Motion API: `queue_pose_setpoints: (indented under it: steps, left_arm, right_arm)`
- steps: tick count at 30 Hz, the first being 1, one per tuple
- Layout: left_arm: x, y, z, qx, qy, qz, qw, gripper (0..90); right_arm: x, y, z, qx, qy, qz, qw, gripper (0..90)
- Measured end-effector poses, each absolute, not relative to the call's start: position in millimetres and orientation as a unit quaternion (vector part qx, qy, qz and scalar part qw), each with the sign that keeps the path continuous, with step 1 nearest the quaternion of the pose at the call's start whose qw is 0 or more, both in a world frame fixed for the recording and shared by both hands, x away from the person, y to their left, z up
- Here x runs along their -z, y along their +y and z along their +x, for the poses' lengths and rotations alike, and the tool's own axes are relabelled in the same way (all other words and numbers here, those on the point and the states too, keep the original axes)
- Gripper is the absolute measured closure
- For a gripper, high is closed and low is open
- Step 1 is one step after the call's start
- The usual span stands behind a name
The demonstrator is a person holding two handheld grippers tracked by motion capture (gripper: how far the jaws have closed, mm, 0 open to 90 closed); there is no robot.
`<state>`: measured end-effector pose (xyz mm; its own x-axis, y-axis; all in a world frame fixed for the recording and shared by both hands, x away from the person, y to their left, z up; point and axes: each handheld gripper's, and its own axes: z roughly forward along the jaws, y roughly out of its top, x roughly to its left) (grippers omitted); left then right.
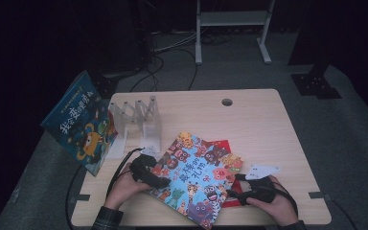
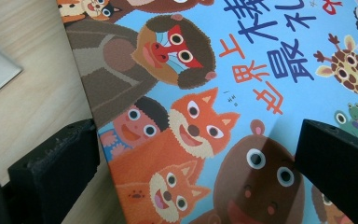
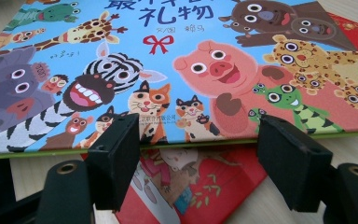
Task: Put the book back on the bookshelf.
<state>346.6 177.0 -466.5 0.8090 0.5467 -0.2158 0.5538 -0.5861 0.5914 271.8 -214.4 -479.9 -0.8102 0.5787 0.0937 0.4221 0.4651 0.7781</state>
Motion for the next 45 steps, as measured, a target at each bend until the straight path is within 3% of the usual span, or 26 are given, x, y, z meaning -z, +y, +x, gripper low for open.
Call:
queue_pose_setpoints:
  steps: [20,45]
  left_arm:
    - [465.1,189.7,344.4,0.006,0.318,0.889,0.330,0.0]
    - [474.8,174.8,379.7,0.036,0.329,0.875,0.353,0.0]
  right_arm:
    - [479.4,-196.7,267.8,-0.423,0.855,0.284,0.092,30.5]
    - [481.0,-197.4,265.9,-0.416,0.858,0.284,0.099,28.9]
